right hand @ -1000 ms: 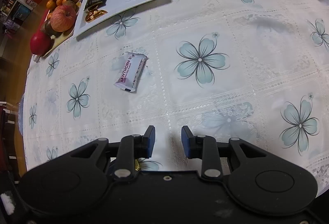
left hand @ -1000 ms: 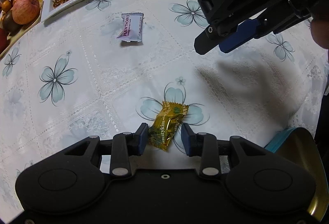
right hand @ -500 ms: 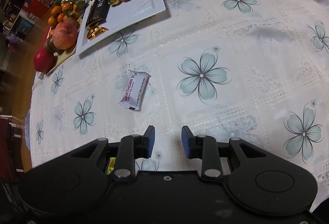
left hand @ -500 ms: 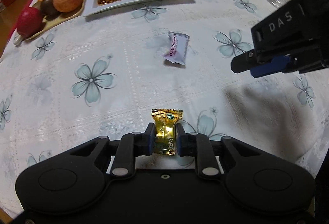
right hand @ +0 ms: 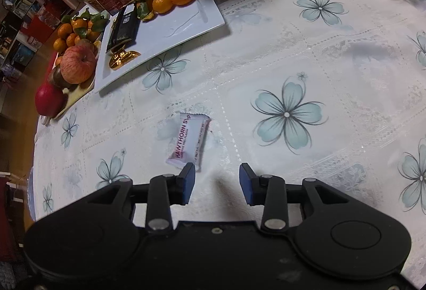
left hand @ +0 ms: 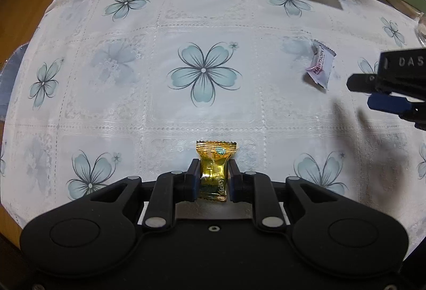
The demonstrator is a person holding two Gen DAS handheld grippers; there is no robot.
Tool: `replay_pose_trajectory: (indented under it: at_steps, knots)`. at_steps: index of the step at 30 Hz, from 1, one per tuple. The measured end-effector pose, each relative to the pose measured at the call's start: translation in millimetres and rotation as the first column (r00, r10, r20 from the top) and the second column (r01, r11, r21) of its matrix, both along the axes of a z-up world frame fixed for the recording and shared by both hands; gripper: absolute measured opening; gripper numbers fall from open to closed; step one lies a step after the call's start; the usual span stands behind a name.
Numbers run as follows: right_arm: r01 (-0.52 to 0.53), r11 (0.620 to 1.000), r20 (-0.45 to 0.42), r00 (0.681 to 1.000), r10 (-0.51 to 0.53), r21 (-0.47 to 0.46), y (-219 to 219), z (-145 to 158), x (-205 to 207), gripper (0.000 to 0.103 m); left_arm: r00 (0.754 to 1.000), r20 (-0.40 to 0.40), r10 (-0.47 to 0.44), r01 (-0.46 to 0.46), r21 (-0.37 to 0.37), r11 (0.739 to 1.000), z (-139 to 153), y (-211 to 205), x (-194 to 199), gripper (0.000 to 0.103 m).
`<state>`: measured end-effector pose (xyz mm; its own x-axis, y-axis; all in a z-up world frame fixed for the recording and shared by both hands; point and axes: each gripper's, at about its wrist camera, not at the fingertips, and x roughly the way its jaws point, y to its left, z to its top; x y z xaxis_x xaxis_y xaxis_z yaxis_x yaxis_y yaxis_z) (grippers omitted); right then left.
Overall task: Organize snacks
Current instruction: 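Grasp the white Hawthorn Strip packet with the right tool while the left tool holds the gold candy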
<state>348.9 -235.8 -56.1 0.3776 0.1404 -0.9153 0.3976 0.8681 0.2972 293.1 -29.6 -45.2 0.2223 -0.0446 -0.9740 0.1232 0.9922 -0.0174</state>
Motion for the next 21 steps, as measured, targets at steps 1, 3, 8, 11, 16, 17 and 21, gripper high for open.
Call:
replay_pose_trajectory:
  at_steps: [1, 3, 8, 11, 16, 17, 21]
  knots:
    - [0.007, 1.000, 0.001, 1.000, -0.007, 0.005, 3.5, 0.1, 5.8, 0.044, 1.000, -0.003, 0.007, -0.007, -0.003, 1.000, 1.0, 1.0, 0.1, 0.028]
    - [0.017, 1.000, 0.000, 1.000, -0.017, -0.005, 10.4, 0.3, 16.3, 0.045, 1.000, -0.004, 0.013, -0.013, -0.015, 1.000, 5.0, 3.5, 0.7, 0.028]
    - [-0.021, 0.993, -0.015, 1.000, 0.019, -0.120, 35.8, -1.6, 41.0, 0.045, 0.999, 0.004, 0.032, -0.032, -0.039, 0.999, 13.8, 8.8, 3.1, 0.028]
    - [-0.032, 0.988, -0.038, 0.999, 0.026, -0.152, 46.5, -8.0, 51.5, 0.045, 0.999, 0.006, 0.044, -0.043, -0.048, 0.998, 16.6, 13.6, 3.5, 0.028]
    - [-0.042, 0.980, -0.071, 0.997, 0.029, -0.197, 57.0, -18.0, 58.4, 0.045, 0.998, 0.013, 0.054, -0.053, -0.073, 0.996, 23.2, 19.2, 2.4, 0.028]
    - [-0.043, 0.978, -0.074, 0.997, 0.028, -0.203, 58.0, -19.4, 58.9, 0.045, 0.998, 0.017, 0.054, -0.052, -0.078, 0.996, 24.8, 19.8, 2.0, 0.028]
    - [-0.035, 0.975, -0.092, 0.996, 0.015, -0.221, 59.7, -25.1, 59.8, 0.045, 0.998, 0.031, 0.053, -0.050, -0.089, 0.995, 29.6, 21.1, 0.9, 0.028]
